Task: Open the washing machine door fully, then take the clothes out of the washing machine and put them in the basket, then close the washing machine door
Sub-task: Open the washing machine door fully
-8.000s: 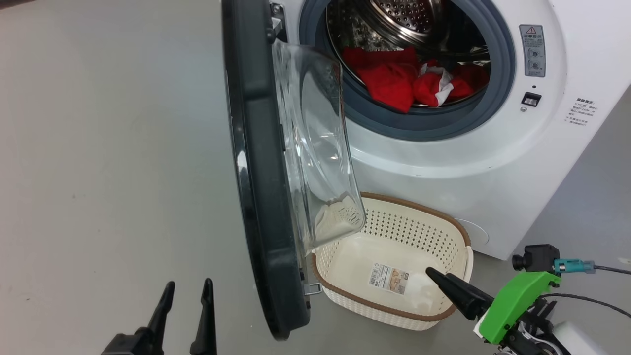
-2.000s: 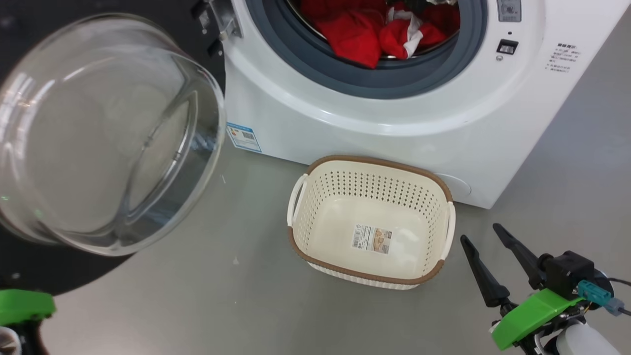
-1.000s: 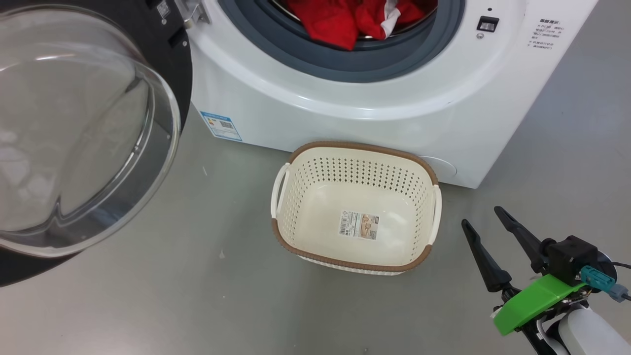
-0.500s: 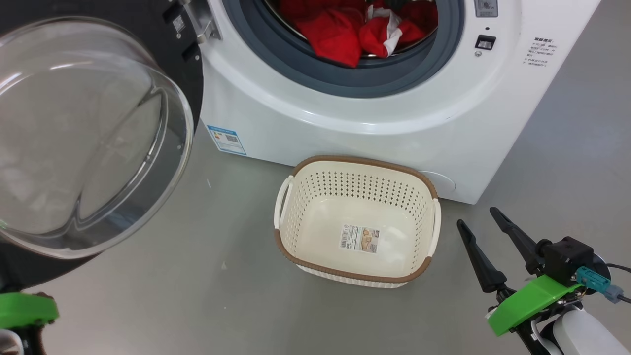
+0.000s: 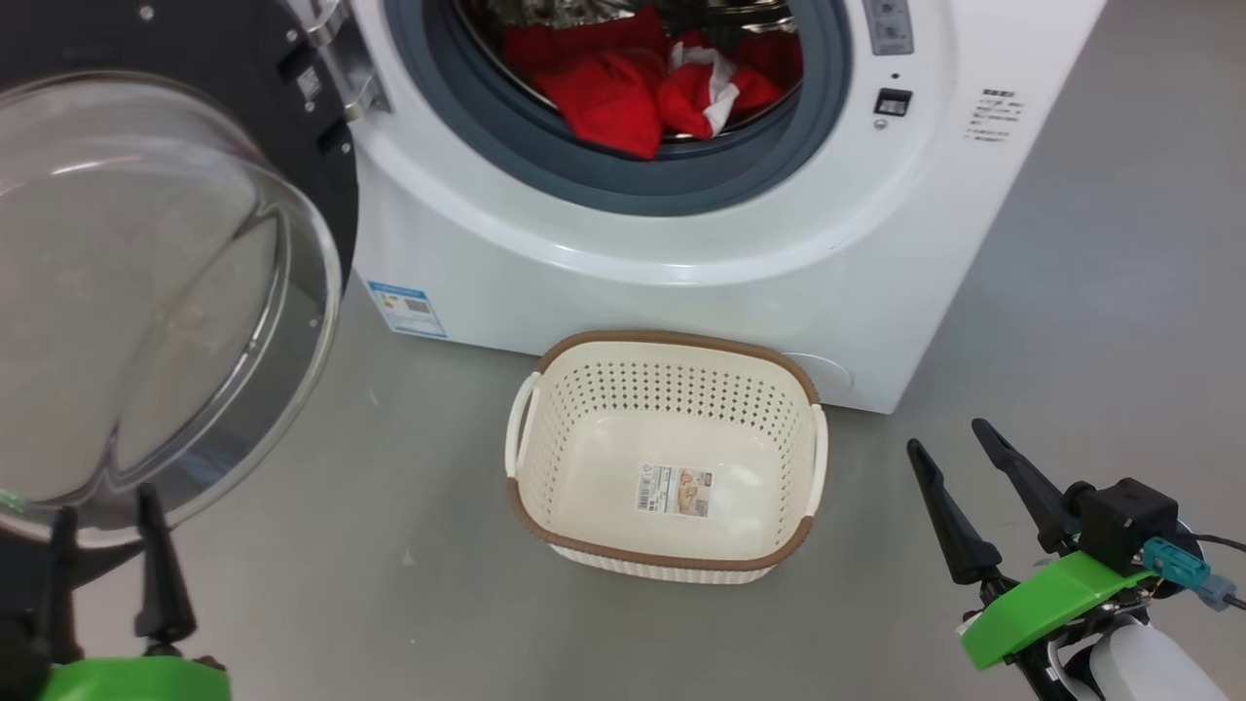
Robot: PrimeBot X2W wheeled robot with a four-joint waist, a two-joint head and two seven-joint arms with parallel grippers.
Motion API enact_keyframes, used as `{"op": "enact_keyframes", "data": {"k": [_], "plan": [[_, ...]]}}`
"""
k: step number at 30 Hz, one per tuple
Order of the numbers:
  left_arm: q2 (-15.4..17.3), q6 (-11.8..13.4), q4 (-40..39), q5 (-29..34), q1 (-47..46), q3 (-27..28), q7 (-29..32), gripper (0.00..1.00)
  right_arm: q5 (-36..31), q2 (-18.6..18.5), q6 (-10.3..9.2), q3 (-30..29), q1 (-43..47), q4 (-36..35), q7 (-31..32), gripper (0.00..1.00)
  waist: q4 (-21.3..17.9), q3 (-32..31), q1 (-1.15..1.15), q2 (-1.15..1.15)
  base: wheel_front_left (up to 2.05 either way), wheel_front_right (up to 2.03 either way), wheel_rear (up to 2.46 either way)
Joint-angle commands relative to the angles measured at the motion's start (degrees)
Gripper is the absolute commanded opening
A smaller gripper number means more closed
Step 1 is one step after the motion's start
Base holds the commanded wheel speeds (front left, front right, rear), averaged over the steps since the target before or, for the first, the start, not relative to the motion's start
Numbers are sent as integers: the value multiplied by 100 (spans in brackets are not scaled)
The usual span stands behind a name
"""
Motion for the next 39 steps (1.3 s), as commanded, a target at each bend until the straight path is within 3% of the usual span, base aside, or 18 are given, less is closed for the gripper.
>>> {"op": "enact_keyframes", "data": {"k": [1, 7, 24, 39], "plan": [[133, -31, -187, -17, 11, 125, -28, 100, 9, -45, 36, 40, 15, -137, -52, 100, -103, -50, 0, 0, 0, 0, 0], [118, -32, -336, -107, 272, -536, -28, 100, -7, 44, 36, -101, 109, -161, -52, 100, -462, -128, 0, 0, 0, 0, 0], [190, -32, -493, -213, 494, -1174, -28, 100, -43, 201, 36, -470, 287, -224, -52, 100, -1449, -168, 0, 0, 0, 0, 0], [180, -32, -579, -340, 611, -1651, -28, 100, -69, 240, 36, -787, 501, -300, -52, 100, -1798, -245, 0, 0, 0, 0, 0]]}}
